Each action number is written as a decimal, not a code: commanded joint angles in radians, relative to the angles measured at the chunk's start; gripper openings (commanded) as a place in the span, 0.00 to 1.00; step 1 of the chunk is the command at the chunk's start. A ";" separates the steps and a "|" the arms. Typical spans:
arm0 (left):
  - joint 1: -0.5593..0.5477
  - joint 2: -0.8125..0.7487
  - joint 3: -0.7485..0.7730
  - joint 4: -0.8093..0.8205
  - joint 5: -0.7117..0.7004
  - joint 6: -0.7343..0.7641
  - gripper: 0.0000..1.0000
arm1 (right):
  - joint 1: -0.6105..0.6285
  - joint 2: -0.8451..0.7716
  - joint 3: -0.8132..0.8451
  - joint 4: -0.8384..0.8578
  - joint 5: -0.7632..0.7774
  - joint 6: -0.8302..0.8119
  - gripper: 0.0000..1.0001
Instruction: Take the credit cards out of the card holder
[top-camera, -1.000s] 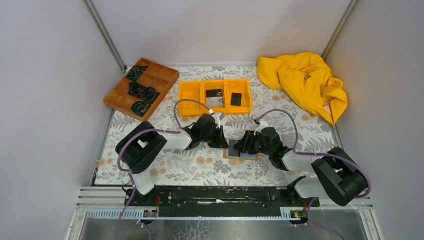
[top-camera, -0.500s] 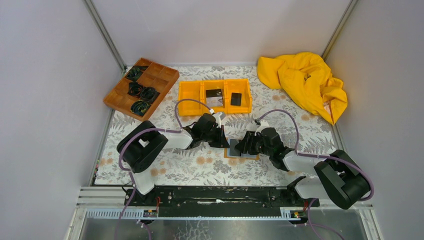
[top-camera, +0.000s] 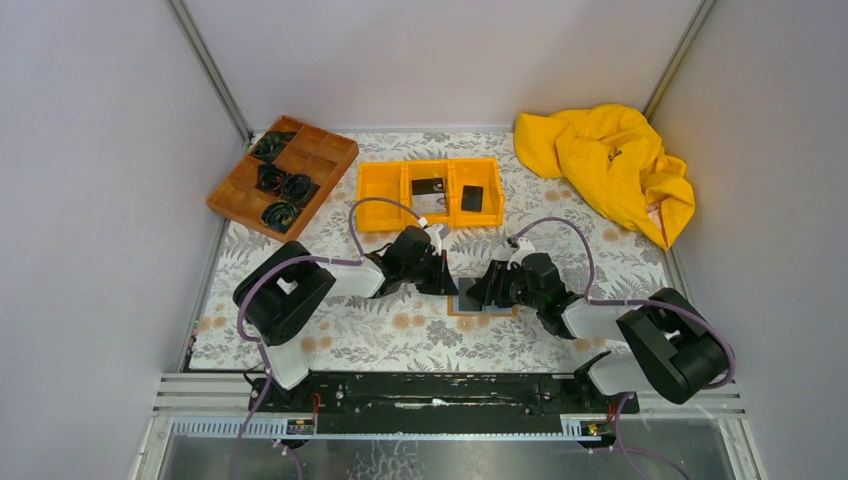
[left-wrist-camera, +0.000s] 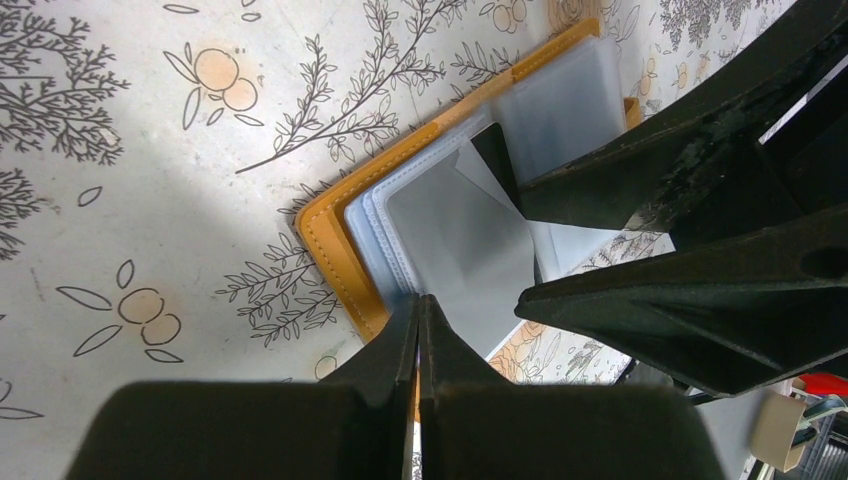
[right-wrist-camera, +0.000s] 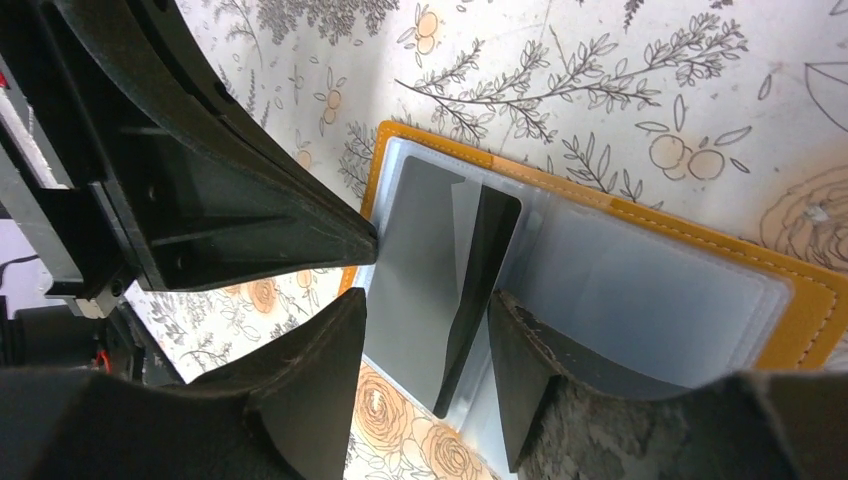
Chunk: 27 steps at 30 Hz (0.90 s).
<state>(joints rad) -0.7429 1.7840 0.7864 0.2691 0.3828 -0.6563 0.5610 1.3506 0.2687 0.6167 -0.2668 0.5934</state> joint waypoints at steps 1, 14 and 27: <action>-0.001 0.026 0.007 -0.038 0.003 0.014 0.00 | 0.005 0.054 -0.005 0.182 -0.180 0.056 0.55; 0.000 0.038 0.013 -0.043 0.007 0.016 0.00 | -0.005 -0.044 -0.051 0.220 -0.165 0.060 0.56; 0.000 0.044 0.016 -0.045 0.006 0.016 0.00 | -0.017 -0.044 -0.062 0.249 -0.182 0.078 0.55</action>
<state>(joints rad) -0.7319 1.7859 0.7906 0.2577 0.3893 -0.6559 0.5381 1.3186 0.2001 0.7517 -0.3508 0.6346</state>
